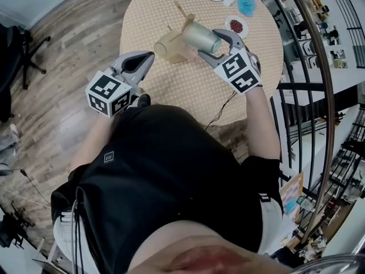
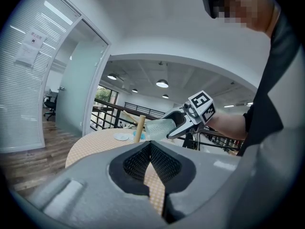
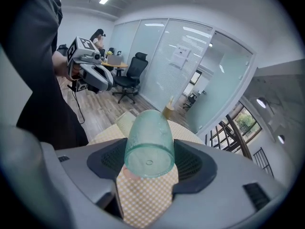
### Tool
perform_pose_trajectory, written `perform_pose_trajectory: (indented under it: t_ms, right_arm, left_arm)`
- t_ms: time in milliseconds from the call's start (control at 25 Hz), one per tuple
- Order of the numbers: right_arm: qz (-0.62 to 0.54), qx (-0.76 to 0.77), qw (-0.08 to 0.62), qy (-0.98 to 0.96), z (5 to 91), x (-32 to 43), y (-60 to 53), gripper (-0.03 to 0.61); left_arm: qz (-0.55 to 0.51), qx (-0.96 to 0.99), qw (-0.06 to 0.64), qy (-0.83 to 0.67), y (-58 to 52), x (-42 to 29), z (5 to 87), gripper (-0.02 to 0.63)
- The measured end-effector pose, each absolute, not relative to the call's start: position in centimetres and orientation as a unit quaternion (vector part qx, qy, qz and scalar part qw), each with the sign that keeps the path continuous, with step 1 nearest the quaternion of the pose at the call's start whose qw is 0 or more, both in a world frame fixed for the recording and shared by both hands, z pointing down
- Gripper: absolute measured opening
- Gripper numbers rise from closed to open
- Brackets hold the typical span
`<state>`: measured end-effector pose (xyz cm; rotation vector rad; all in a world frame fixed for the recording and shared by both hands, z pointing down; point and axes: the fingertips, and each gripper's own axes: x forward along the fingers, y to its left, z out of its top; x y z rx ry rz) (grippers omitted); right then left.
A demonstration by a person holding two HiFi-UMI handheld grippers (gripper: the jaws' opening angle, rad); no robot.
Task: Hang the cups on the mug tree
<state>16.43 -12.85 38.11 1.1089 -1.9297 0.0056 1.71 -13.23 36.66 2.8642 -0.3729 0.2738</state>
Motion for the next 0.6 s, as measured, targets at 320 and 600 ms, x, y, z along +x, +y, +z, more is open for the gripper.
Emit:
perform_pose_trajectory:
  t_ms: [320,600]
  right_arm:
    - [0.032,0.478,0.384,-0.790,37.6,16.5,-12.7,0.311]
    - [0.036,0.487,0.352,-0.798,36.7,16.2,-12.6,0.314]
  left_arm:
    - [0.097,0.980,0.122,-0.122,-12.9,2.0,36.7,0.006]
    - [0.099,0.980,0.124,-0.123,-13.0,1.9,37.0,0.006]
